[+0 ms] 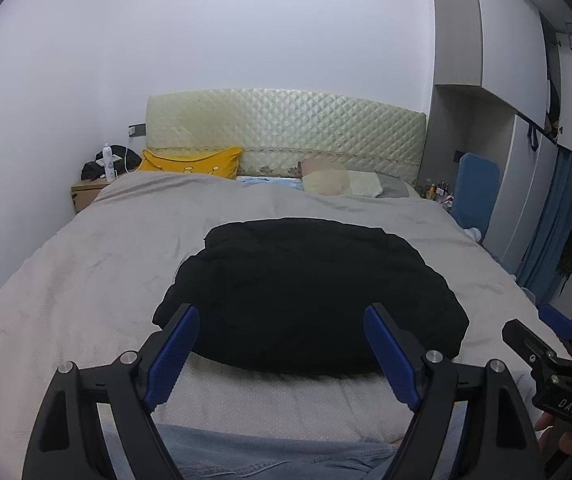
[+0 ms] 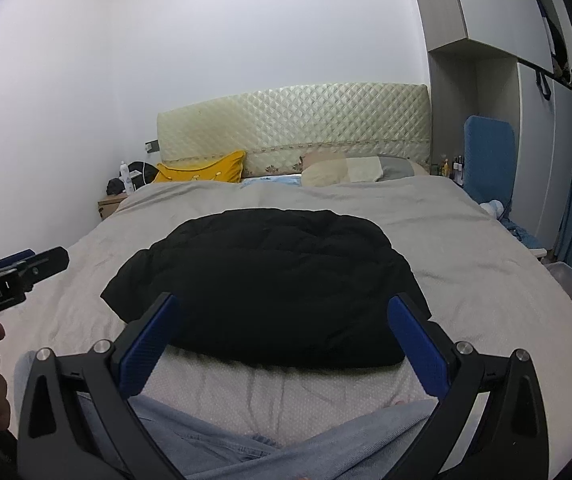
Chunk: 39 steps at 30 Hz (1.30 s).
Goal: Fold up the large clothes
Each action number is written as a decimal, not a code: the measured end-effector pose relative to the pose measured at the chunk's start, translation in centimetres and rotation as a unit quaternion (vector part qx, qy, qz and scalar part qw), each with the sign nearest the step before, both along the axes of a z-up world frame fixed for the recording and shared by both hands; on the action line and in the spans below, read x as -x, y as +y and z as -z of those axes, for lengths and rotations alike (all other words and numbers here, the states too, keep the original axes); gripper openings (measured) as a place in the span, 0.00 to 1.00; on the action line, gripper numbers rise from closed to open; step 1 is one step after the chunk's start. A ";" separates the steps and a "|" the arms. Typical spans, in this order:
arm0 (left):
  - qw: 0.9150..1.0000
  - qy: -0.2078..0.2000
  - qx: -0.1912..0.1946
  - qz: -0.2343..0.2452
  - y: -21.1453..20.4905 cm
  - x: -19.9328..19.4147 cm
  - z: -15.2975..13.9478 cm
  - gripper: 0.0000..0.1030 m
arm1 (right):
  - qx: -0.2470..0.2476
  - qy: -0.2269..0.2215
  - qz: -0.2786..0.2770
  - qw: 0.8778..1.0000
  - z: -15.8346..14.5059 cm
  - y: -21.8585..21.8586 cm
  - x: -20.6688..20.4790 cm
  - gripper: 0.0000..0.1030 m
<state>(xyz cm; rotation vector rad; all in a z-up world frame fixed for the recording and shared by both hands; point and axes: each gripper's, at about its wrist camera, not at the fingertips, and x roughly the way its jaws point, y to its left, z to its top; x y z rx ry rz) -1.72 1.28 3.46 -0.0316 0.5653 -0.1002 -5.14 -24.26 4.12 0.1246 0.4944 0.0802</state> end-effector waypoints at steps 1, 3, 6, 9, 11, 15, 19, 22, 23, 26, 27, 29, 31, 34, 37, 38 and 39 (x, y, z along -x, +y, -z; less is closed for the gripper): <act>1.000 0.001 -0.003 0.000 0.0 -0.1 0.0 0.82 | 0.000 0.001 0.003 1.000 0.1 0.0 0.0 1.00; 1.000 0.003 -0.004 0.001 -0.2 -0.1 0.1 0.82 | -0.005 0.000 0.007 1.000 0.1 -0.2 0.1 1.00; 1.000 0.006 -0.005 0.002 -0.4 -0.1 0.3 0.82 | -0.003 0.003 0.007 1.000 0.3 -0.1 0.2 1.00; 1.000 0.006 -0.005 0.003 -0.3 0.0 0.3 0.82 | 0.006 0.006 0.013 1.000 0.4 0.0 0.1 1.00; 1.000 0.007 -0.006 0.002 -0.3 0.0 0.4 0.82 | 0.005 0.005 0.015 1.000 0.3 -0.1 0.2 1.00; 1.000 0.010 -0.007 0.002 -0.3 0.0 0.6 0.82 | 0.006 0.003 0.017 1.000 0.2 -0.2 0.2 1.00; 1.000 0.009 -0.008 0.001 -0.2 0.0 0.4 0.82 | 0.004 0.002 0.021 1.000 0.1 -0.5 0.4 1.00; 1.000 0.007 -0.007 -0.001 -0.3 0.2 0.4 0.82 | 0.007 -0.005 0.023 1.000 -0.3 -0.5 0.5 1.00; 1.000 0.006 -0.008 -0.001 -0.4 0.2 0.4 0.82 | 0.010 -0.006 0.024 1.000 -0.4 -0.4 0.6 1.00; 1.000 0.007 -0.010 0.006 -0.6 0.3 0.5 0.82 | 0.014 -0.009 0.025 1.000 -0.5 -0.4 0.7 1.00; 1.000 0.005 -0.011 0.006 -0.6 0.4 0.4 0.82 | 0.013 -0.009 0.024 1.000 -0.5 -0.4 0.7 1.00; 1.000 0.005 -0.010 0.004 -0.6 0.6 0.5 0.82 | 0.011 -0.010 0.023 1.000 -0.5 -0.5 0.8 1.00; 1.000 0.006 -0.009 0.004 -0.6 0.6 0.5 0.82 | 0.010 -0.010 0.023 1.000 -0.5 -0.4 0.9 1.00; 1.000 0.007 -0.006 0.004 -0.6 0.7 0.6 0.82 | 0.007 -0.007 0.024 1.000 -0.4 -0.5 0.8 1.00; 1.000 0.009 -0.006 0.005 -0.7 0.8 0.7 0.82 | 0.007 -0.008 0.025 1.000 -0.5 -0.6 1.0 1.00; 1.000 0.010 -0.005 0.005 -0.7 0.8 0.7 0.82 | 0.007 -0.008 0.025 1.000 -0.5 -0.5 1.1 1.00; 1.000 0.011 -0.003 0.006 -0.8 0.9 0.7 0.82 | 0.008 -0.009 0.026 1.000 -0.5 -0.5 1.1 1.00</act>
